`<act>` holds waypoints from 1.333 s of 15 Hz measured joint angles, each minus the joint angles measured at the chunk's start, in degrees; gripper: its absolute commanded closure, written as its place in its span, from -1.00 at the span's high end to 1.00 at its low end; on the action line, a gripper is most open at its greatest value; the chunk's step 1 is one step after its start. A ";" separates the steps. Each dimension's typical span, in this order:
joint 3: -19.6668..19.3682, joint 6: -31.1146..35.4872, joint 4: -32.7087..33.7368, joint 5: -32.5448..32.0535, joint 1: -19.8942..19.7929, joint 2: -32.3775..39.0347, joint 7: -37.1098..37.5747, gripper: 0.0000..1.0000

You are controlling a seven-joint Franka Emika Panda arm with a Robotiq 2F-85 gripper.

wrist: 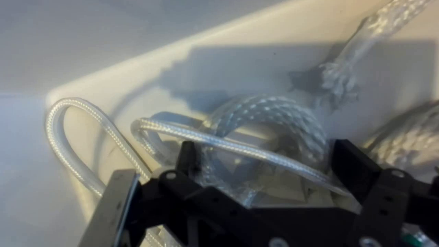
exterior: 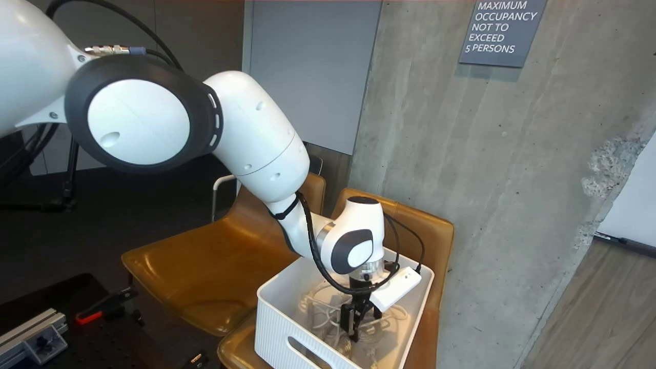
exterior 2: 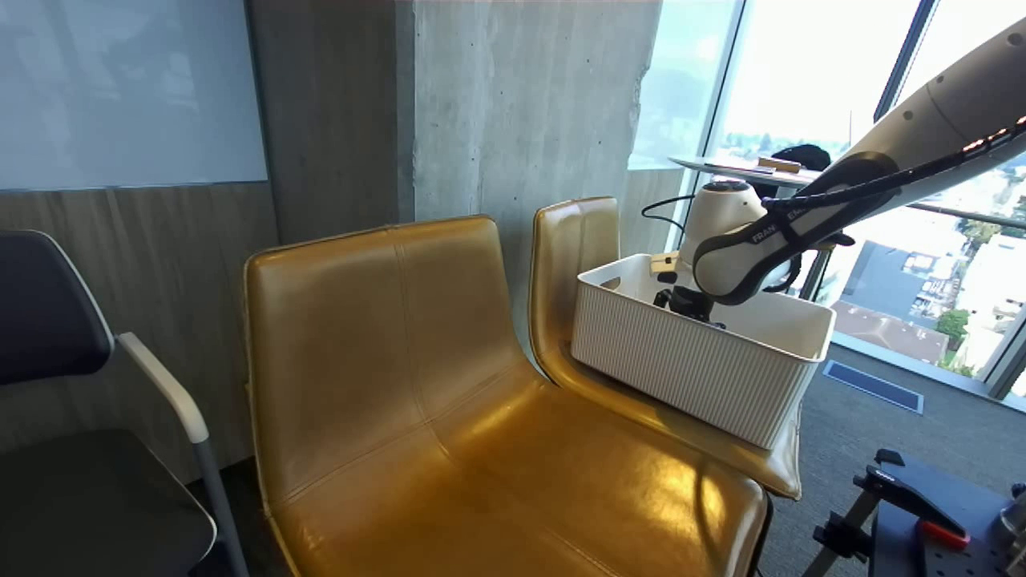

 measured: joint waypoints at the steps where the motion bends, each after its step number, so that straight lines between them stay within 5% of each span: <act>1: 0.00 -0.05 0.27 0.00 0.10 0.13 0.00 1.00; 19: 1.49 -0.07 4.29 -1.00 3.98 2.28 -0.28 1.00; 20: 1.49 -0.20 4.55 -1.07 3.93 2.54 -0.38 0.50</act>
